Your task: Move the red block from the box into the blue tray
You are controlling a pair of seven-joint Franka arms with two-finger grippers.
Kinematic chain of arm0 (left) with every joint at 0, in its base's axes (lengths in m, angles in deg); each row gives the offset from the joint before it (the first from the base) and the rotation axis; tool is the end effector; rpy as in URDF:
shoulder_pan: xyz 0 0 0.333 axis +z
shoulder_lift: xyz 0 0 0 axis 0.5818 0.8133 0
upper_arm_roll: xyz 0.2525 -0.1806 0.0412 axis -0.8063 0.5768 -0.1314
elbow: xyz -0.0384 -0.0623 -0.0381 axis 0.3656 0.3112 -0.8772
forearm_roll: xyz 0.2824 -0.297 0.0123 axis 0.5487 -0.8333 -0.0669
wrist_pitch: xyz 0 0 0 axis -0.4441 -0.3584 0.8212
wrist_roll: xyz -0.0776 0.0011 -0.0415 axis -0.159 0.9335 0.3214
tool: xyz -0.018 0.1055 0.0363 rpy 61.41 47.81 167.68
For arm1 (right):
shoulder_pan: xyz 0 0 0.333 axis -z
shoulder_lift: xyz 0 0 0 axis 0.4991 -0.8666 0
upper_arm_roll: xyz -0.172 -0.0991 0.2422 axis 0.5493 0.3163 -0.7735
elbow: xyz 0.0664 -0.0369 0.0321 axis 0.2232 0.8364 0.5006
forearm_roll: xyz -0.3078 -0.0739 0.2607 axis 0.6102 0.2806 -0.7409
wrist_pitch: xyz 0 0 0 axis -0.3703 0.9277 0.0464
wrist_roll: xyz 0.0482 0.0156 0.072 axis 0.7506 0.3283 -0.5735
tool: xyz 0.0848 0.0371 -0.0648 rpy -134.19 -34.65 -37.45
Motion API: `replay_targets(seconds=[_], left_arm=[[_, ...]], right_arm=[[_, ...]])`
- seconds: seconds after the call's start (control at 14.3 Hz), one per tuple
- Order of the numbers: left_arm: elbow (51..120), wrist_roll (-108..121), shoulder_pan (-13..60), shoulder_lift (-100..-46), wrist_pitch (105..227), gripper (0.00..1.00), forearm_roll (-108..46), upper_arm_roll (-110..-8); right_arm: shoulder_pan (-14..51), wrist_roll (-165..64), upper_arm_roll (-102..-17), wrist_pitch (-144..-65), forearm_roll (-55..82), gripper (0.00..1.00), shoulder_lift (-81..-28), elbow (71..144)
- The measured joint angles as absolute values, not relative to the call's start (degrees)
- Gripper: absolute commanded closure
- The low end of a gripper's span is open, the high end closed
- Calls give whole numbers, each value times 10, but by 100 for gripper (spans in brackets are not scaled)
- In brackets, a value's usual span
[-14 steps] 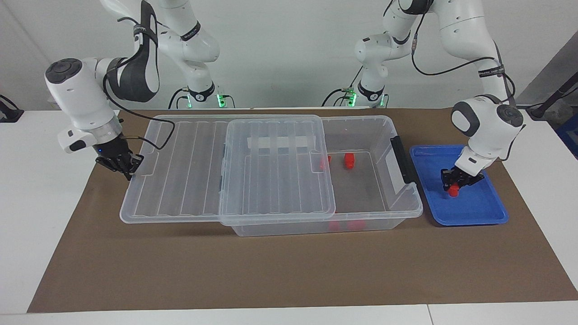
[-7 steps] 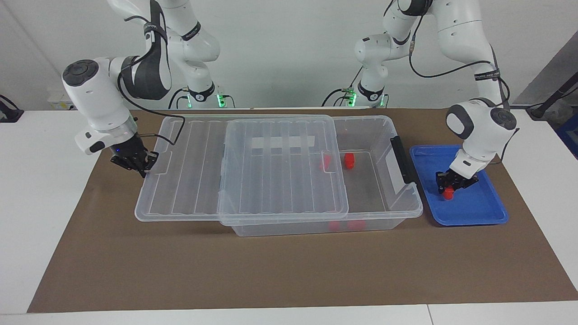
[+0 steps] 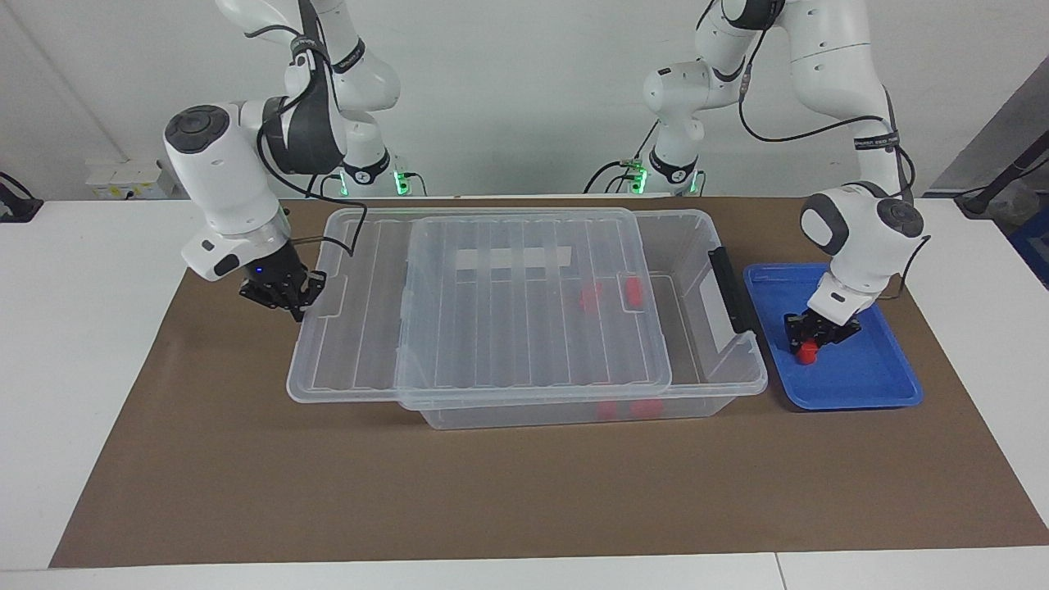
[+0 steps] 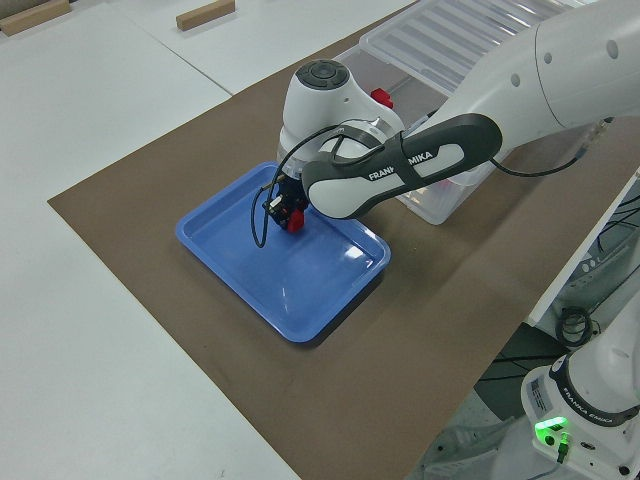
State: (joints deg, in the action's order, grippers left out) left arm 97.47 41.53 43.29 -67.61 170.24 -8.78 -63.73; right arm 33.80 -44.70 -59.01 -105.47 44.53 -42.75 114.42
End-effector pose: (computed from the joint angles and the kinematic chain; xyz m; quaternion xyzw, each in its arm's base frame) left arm 0.5899 0.0956 0.2794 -0.9954 0.0764 -0.0578 0.0030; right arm 0.5990 0.0299 0.4522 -0.9981 -0.0434 -0.0432 0.0016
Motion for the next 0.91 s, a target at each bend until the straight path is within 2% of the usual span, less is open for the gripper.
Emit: replay_targets(seconds=[0.07,0.14,0.21,0.28,0.35,0.91], left_arm=[[975,415,433,-676,1705,56,-88,-637],[976,415,433,-676,1706,30,-88,-637],[977,415,433,-676,1707,12,-88,-637],[978,415,432,-676,1708,4,-88,-637],[979,415,432,-676,1708,0,-88,-637],[978,415,430,-676,1707,0,-88,-637]], right_arm=[[332,-445,-591,-1055,445,100,-427,1144],[326,-442,-591,-1055,445,100,-427,1144],[320,-437,-591,-1054,445,100,-427,1144],[312,-426,-591,-1054,445,100,-427,1144],[304,-416,-592,-1054,445,100,-427,1144],[266,-398,-592,-1052,445,100,-425,1147]])
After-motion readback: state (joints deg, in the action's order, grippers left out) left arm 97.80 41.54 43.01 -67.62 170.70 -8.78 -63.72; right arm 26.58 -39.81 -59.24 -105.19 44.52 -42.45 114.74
